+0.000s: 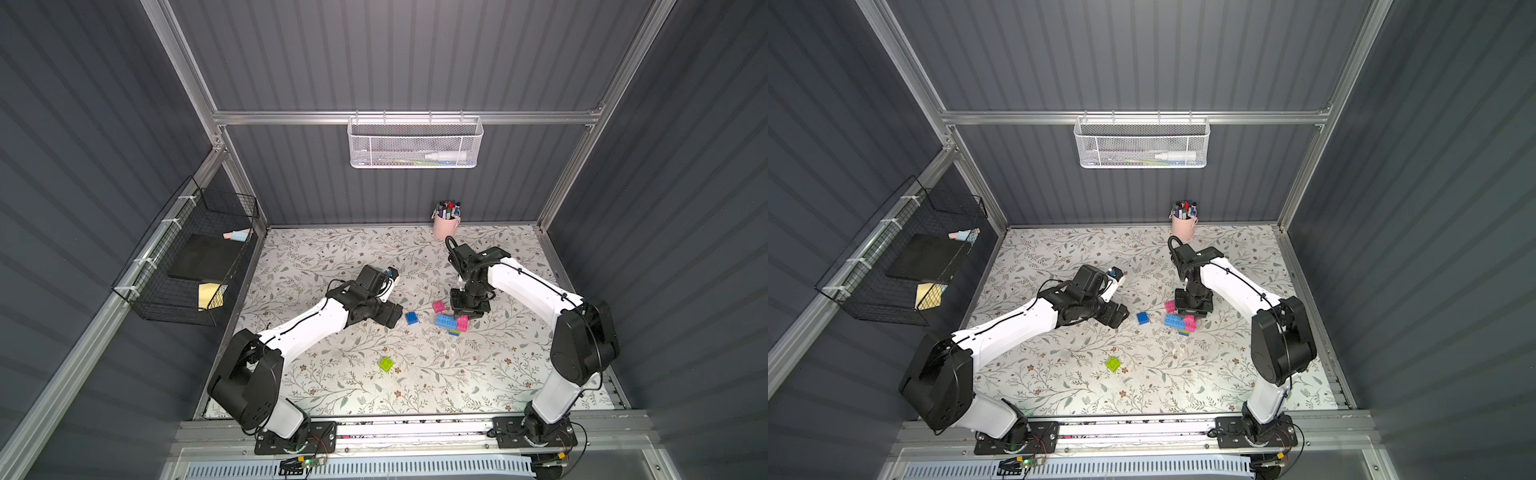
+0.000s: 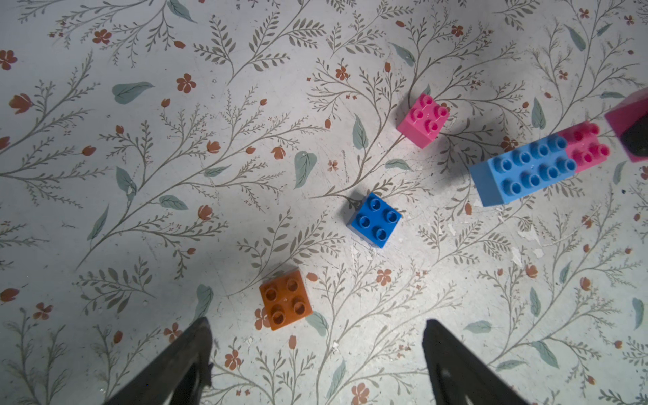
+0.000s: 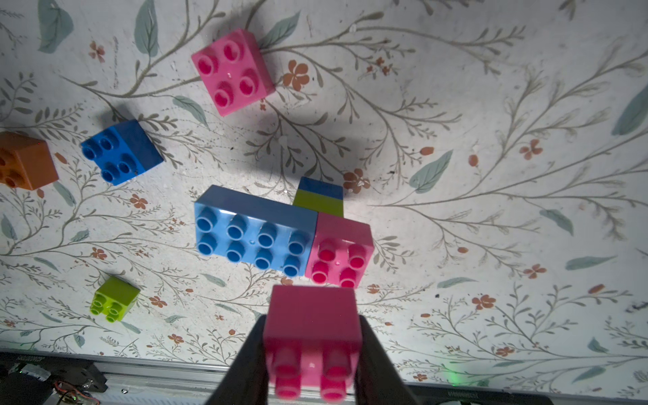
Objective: Assemble the number 4 with lego
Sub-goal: Assemble the lego brick with the lego brick.
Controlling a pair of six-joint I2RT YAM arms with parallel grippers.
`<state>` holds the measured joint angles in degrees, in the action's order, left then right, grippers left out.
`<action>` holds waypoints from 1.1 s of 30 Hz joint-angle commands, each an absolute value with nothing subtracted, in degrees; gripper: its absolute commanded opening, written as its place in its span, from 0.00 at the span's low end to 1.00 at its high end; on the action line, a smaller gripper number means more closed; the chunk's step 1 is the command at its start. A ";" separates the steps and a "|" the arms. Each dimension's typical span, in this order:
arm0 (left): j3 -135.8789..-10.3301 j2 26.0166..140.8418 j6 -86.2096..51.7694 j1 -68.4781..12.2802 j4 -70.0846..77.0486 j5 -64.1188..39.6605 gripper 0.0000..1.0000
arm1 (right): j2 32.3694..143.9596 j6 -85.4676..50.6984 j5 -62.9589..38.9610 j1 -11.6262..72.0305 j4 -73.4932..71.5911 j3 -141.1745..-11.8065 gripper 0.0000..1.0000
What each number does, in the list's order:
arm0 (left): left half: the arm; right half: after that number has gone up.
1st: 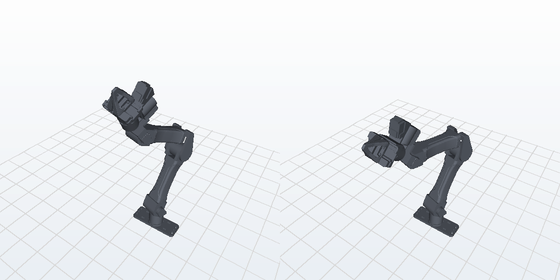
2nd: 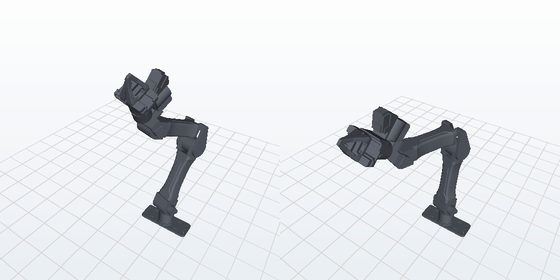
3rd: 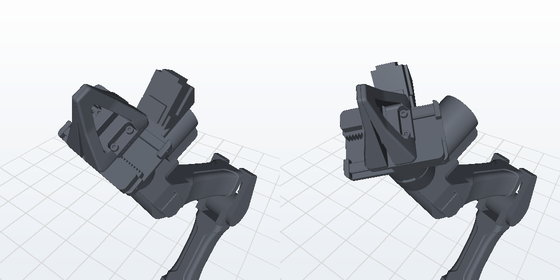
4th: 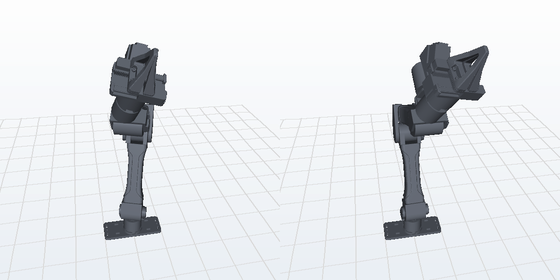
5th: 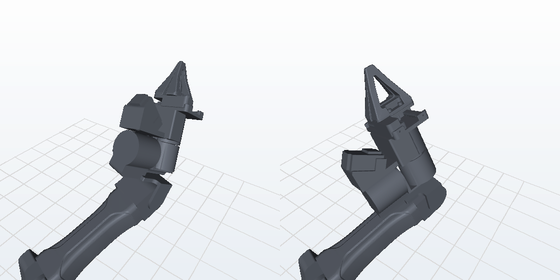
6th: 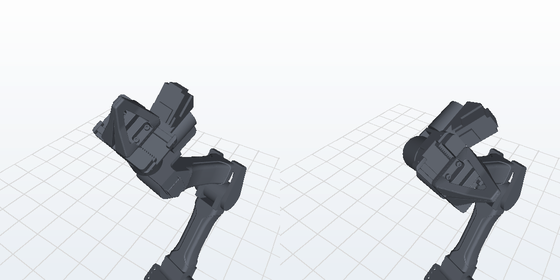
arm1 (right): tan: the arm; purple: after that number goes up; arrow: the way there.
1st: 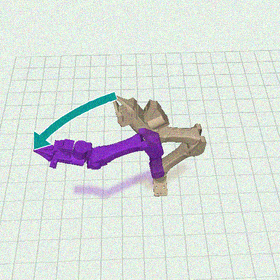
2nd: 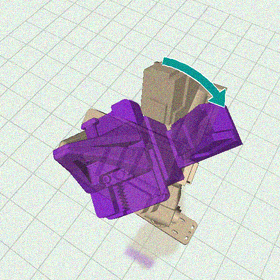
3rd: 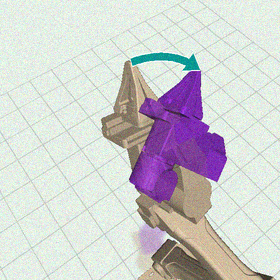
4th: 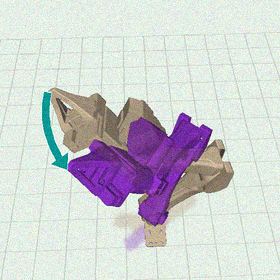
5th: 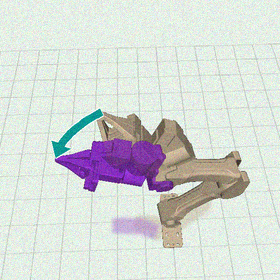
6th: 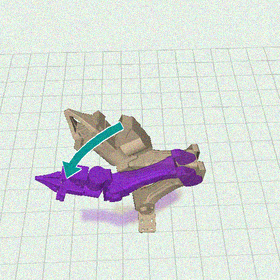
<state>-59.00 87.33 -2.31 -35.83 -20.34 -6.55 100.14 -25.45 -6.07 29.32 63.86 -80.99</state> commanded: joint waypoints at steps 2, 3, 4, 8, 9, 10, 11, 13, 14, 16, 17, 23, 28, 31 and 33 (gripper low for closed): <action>-59.26 88.37 -1.35 -35.33 -19.98 -7.38 0.90 | 101.51 -27.48 -7.37 29.18 62.47 -79.60 0.21; -59.27 88.39 -1.40 -35.33 -20.06 -7.34 0.90 | 101.67 -28.03 -7.26 29.17 62.13 -79.37 0.21; -59.18 88.46 -1.41 -35.29 -20.05 -7.30 0.90 | 101.69 -28.67 -6.83 29.18 61.87 -79.21 0.21; -59.25 88.51 -1.41 -35.29 -20.09 -7.29 0.90 | 101.93 -30.03 -5.45 29.18 61.51 -78.88 0.21; -59.34 88.55 -1.41 -35.33 -20.16 -7.17 0.90 | 102.03 -30.28 -5.36 29.18 61.68 -78.96 0.21; -59.39 88.59 -1.41 -35.33 -20.13 -7.21 0.90 | 102.13 -30.39 -5.27 29.18 61.53 -78.93 0.21; -59.45 88.64 -1.42 -35.29 -20.14 -7.17 0.90 | 102.22 -30.48 -5.29 29.18 61.37 -78.86 0.21; -59.50 88.68 -1.41 -35.32 -20.29 -7.11 0.90 | 102.45 -30.85 -4.70 29.18 61.62 -78.89 0.21; -59.50 88.68 -1.41 -35.32 -20.23 -7.11 0.90 | 102.57 -31.00 -4.48 29.18 61.70 -79.00 0.21; -59.47 88.68 -1.41 -35.33 -20.24 -7.05 0.91 | 102.73 -31.11 -4.48 29.24 61.71 -78.93 0.21; -59.50 88.79 -1.41 -35.33 -20.23 -7.02 0.90 | 102.80 -31.22 -4.55 29.17 61.59 -78.86 0.21; -59.47 88.88 -1.41 -35.33 -20.25 -7.01 0.90 | 103.60 -31.46 -4.59 29.41 62.12 -79.07 0.20; -59.16 88.77 -1.40 -35.33 -20.13 -6.77 0.91 | 103.81 -32.51 -4.29 29.77 61.71 -78.53 0.20; -59.18 88.86 -1.50 -35.33 -20.15 -6.83 0.91 | 104.20 -33.01 -4.42 30.17 61.70 -78.82 0.20; -59.17 88.86 -1.50 -35.33 -20.16 -6.81 0.91 | 104.56 -33.57 -4.35 30.39 62.05 -79.01 0.20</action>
<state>-59.00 87.83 -2.31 -35.83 -20.21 -6.66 103.46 -31.94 -5.21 29.76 60.90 -79.15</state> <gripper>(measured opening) 0.905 0.354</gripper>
